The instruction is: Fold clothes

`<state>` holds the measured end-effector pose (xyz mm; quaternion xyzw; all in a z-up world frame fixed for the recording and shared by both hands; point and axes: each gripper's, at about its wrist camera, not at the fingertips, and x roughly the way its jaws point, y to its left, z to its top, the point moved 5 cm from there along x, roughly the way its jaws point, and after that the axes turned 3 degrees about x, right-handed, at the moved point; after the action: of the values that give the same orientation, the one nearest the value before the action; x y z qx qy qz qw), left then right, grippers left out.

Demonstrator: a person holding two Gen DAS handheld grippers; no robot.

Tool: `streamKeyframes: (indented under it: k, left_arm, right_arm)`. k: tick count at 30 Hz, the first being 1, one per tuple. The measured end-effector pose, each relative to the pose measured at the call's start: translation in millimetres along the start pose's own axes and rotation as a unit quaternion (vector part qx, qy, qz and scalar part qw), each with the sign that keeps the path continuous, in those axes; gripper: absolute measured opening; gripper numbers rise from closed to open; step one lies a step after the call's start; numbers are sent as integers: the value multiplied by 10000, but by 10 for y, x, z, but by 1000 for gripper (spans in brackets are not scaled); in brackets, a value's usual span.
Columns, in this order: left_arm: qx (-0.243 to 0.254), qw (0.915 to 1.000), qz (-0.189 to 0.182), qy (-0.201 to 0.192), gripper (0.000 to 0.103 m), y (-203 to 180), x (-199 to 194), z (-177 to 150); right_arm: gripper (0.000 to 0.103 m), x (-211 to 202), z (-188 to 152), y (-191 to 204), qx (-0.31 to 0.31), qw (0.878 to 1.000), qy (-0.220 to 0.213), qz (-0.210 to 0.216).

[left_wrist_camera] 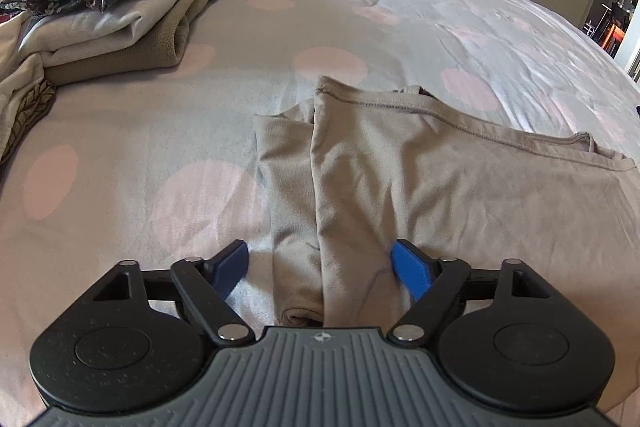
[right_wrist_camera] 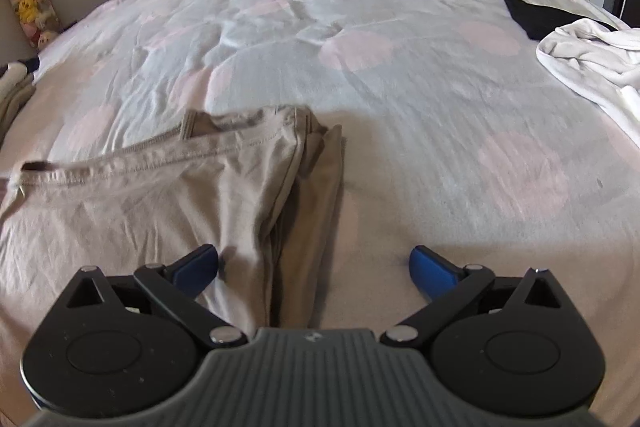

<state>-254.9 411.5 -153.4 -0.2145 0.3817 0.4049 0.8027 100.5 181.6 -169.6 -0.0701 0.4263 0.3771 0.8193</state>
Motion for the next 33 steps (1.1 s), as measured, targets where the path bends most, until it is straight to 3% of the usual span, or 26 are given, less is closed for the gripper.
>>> streamKeyframes:
  k: [3,5,6,9,12,15,19,26,33]
  left_arm:
    - [-59,9999,-77,-95,71,21,-41,111]
    - [-78,9998,-140,-120,71,31,-38,199]
    - [-42,9998,-133,-114,70,24,-20,233]
    - [50,9999,-106,-90,69,2,36,313]
    - [86,9999,-94,-46,68,-16,96,351]
    - [121,9999,-83,-3,65,-33,156,390]
    - [160,9998,-87,5,64,-42,161,401]
    - [212,9997,-144,-45,64,5,78,397]
    - [312,9987,-329,-252,61,86,-56,392]
  right_arm:
    - [99,-39,148,20,-26,9998,-112,167]
    - [80,18,216,19,9,9997,-29,223]
    - [76,64,237,6,69,9997,42,251]
    - [72,151,257,-42,260,9991,123,322]
    - [62,176,264,-53,243,9991,102,329]
    - [45,182,255,4,113,9990,118,410]
    - [14,200,258,78,64,9985,141,534]
    - [10,-52,378,287,109,9980,-102,617]
    - [10,-453,551,1085,-264,9942,-344,987]
